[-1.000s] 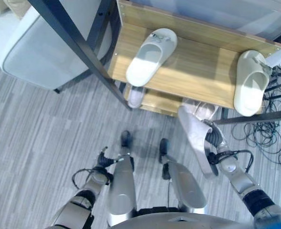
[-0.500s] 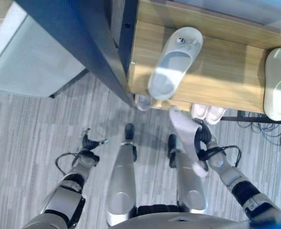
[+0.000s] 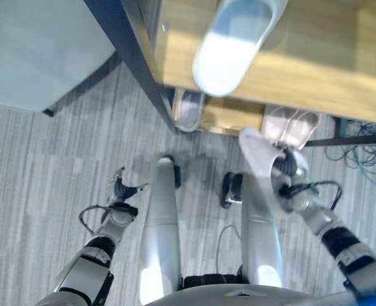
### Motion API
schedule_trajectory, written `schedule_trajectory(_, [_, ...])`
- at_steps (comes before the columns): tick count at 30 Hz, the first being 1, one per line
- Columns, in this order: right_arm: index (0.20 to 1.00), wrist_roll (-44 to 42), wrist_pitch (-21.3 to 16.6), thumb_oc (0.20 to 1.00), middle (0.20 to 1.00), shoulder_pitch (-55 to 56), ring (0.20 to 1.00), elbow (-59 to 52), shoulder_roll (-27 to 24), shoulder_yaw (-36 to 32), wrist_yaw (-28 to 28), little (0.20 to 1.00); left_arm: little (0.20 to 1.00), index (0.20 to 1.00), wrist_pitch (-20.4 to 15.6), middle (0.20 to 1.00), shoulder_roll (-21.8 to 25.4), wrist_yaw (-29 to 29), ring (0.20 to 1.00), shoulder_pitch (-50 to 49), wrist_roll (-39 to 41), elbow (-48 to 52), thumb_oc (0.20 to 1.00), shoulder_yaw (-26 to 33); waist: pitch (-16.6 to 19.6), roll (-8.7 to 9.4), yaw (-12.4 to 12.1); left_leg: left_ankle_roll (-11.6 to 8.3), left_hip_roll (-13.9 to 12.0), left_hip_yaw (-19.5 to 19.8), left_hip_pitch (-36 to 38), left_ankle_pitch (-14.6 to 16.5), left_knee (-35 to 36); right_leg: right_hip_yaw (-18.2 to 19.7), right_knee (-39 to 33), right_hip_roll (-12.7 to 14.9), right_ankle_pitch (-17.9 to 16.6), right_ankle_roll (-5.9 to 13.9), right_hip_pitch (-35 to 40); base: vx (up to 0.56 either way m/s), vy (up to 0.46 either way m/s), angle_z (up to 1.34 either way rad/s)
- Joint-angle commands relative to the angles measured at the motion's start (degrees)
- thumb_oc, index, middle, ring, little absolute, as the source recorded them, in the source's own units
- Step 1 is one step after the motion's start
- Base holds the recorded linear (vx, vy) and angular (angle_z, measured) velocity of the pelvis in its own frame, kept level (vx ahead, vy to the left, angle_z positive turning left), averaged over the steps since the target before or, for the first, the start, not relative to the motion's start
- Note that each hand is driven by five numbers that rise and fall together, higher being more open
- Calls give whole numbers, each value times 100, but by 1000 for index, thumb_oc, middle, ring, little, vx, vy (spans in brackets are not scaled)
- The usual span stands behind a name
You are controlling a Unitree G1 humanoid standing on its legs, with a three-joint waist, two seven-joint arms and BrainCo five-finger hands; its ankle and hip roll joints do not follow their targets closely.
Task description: Arrange the slippers neatly on the shoe rack.
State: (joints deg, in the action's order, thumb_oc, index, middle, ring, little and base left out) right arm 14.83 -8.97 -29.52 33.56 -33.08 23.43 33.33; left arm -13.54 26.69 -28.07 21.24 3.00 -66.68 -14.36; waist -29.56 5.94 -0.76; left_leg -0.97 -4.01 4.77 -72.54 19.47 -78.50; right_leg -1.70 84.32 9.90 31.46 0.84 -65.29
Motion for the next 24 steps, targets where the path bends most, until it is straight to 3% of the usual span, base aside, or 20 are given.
schedule_trajectory(1, [200,-817,-397,200,200,-282,200,-404,-377,-360,464,200,1000,1000,-125,1000,119,-312,1000,-161,469,18,1000,140,219,-401,-122,304,-36,251,-138,786,-528,339,20,-142,-58,-106,-501,86,-51,0])
schedule_trajectory(4, [200,-1502,-579,200,200,-1932,200,-475,-900,196,362,200,1000,1000,-210,1000,772,-386,1000,114,1185,-151,1000,469,60,-517,-182,412,51,445,-1469,1426,-2675,710,2258,-337,485,-295,-1886,151,-53,0])
schedule_trajectory(6, [200,-1687,-540,200,200,-2321,200,-421,-977,408,333,200,1000,1000,-249,1000,925,-436,1000,171,1453,21,1000,514,-19,-567,-214,396,159,519,-1732,1659,-3254,980,2963,-402,579,-304,-2213,133,-5,-12])
schedule_trajectory(7, [200,-1688,-541,200,200,-2322,200,-420,-977,410,334,200,1000,1000,-249,1000,925,-436,1000,171,1453,22,1000,516,-19,-564,-213,396,159,516,-1732,1660,-3255,984,2966,-402,580,-303,-2215,141,-40,4])
schedule_trajectory(9, [200,-2025,-568,200,200,-2742,200,-488,-931,703,317,200,1000,1000,-384,1000,925,-529,1000,-126,1752,392,1000,490,-23,-548,-281,376,173,500,-1741,1993,-3838,1288,3735,-534,731,-388,-2377,129,-58,7])
schedule_trajectory(15, [200,-1833,-271,200,200,-3315,200,-457,-774,1205,154,200,1000,1000,-416,1000,522,-605,1000,-749,1654,1278,1000,153,-23,-520,-312,375,203,438,-1741,2305,-4412,1569,4394,-610,882,-450,-2460,41,-28,-3])
schedule_trajectory(20, [200,-2181,-336,200,200,-3723,200,287,-490,1253,219,200,1000,1000,-389,1000,315,-511,1000,-622,1691,858,1000,-37,-23,-501,-326,334,219,440,-1741,2363,-4560,1633,4560,-607,890,-436,-2459,27,-4,7])
schedule_trajectory(24, [200,-2176,-174,200,200,-4725,200,991,-76,1749,118,200,1000,1000,-369,1000,259,-372,1000,-424,1721,328,1000,-188,-23,-453,-381,296,171,474,-1741,2374,-4580,1634,4527,-572,857,-424,-2432,9,2,1])
